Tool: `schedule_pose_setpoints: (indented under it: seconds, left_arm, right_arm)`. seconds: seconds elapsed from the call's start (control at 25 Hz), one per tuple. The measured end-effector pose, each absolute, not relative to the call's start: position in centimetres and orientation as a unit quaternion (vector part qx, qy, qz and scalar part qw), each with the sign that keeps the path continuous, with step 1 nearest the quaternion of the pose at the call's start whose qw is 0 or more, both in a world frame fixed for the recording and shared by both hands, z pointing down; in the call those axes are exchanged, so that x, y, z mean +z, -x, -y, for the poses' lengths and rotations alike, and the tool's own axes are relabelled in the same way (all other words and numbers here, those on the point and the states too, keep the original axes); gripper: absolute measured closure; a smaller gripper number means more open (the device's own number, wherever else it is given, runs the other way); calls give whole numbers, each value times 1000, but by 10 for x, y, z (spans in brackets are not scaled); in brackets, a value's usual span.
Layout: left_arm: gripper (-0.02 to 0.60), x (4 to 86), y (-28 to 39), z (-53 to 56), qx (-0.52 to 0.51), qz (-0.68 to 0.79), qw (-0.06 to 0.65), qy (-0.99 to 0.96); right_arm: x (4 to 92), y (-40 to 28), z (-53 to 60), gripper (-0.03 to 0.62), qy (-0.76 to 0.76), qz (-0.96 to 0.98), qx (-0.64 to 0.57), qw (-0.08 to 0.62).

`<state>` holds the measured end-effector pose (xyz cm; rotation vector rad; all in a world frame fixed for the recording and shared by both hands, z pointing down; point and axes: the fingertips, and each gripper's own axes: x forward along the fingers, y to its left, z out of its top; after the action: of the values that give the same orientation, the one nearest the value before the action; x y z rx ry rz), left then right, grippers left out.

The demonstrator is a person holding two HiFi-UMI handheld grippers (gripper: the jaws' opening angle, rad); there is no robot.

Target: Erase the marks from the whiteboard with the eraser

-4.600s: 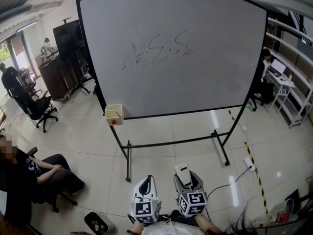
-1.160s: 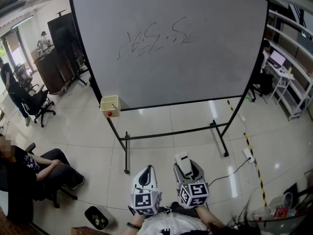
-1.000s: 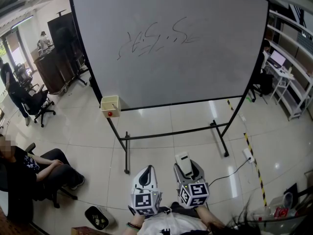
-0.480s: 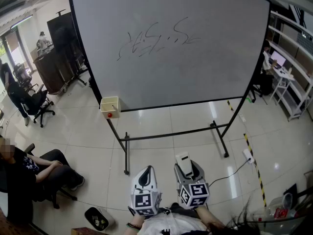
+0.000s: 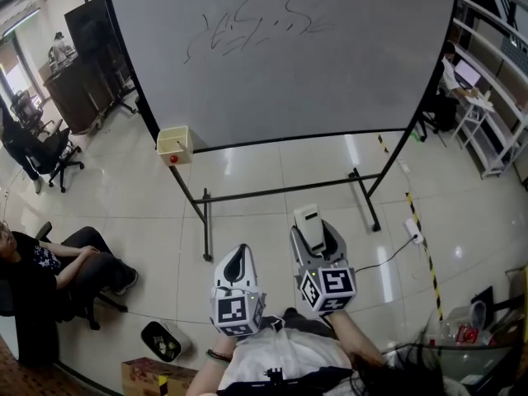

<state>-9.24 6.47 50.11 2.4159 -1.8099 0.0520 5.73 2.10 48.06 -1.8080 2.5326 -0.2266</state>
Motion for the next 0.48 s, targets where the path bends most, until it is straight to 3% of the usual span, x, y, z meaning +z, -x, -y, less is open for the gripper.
schedule_pose_setpoints:
  seconds: [0.48]
  left_arm:
    - [586,509,93,-71,18,602,67,-795]
  right_arm:
    - [500,-55,-35,313,575,-813,-88,-5]
